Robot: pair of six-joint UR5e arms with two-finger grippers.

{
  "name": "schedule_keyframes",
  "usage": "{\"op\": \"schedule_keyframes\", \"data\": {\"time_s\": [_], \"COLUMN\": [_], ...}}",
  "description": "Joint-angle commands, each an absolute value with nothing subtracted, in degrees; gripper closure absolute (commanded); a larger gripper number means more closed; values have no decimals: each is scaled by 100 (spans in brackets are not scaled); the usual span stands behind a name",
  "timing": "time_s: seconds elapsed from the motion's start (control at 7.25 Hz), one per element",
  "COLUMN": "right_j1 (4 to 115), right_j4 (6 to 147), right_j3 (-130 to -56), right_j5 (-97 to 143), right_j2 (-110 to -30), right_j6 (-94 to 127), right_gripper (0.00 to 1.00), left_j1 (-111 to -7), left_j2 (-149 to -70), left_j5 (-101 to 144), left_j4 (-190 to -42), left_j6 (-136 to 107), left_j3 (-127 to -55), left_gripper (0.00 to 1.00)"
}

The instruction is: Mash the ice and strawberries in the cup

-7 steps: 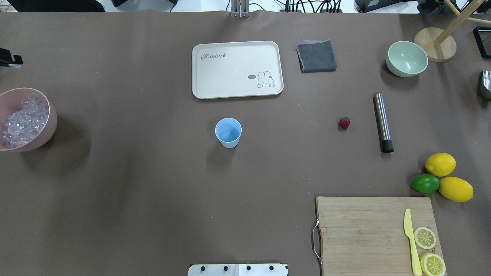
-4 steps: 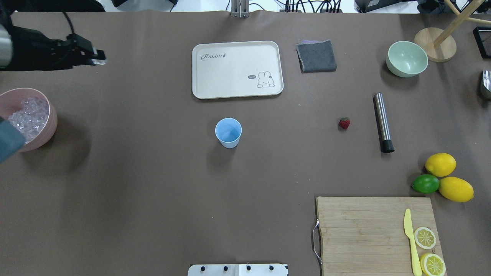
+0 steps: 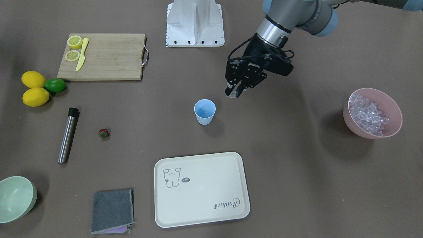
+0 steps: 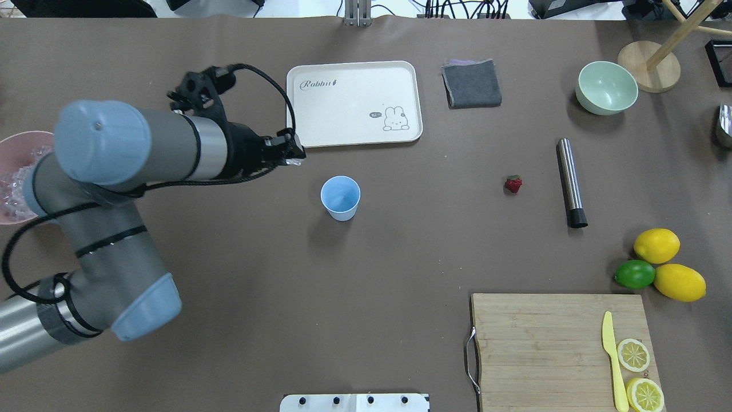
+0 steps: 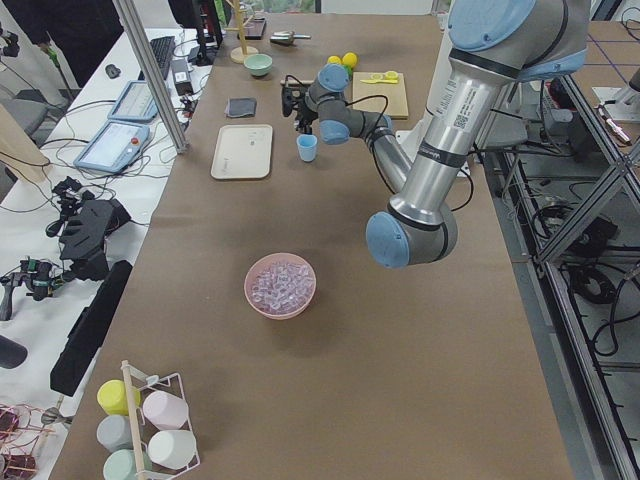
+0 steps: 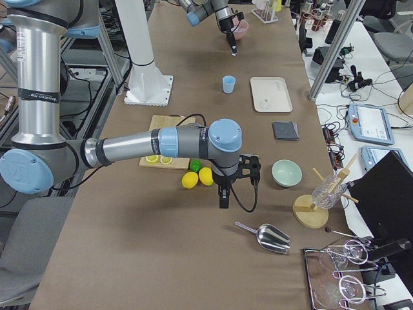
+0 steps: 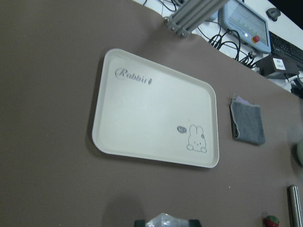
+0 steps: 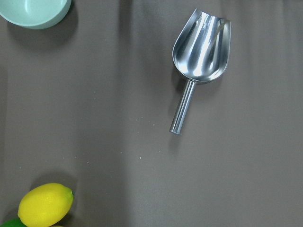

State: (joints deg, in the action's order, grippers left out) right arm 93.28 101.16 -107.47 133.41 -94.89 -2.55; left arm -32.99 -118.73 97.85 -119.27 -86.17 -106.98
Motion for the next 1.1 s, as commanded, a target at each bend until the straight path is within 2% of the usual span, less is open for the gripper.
{"op": "schedule_keyframes", "data": {"time_s": [0.0, 0.83, 0.96], "right_j1": [9325, 9325, 9325], "right_j4": [10116, 10116, 10116], "right_j3": [-10740, -10740, -10740], "right_j5": [13324, 13324, 13333], "right_j2": [-9492, -9466, -9431], "right_j6": [-255, -246, -237], "right_gripper": [0, 0, 0], "left_j1": [-2909, -2725, -2681], "left_j2": [-12268, -12384, -12436], "left_j5": [9360, 9125, 9080], "left_j4": [-11892, -12145, -12190], "left_j6": [-8605, -8596, -8596], "left_j3": [-10242, -9555, -9528], "left_gripper": [100, 100, 63]}}
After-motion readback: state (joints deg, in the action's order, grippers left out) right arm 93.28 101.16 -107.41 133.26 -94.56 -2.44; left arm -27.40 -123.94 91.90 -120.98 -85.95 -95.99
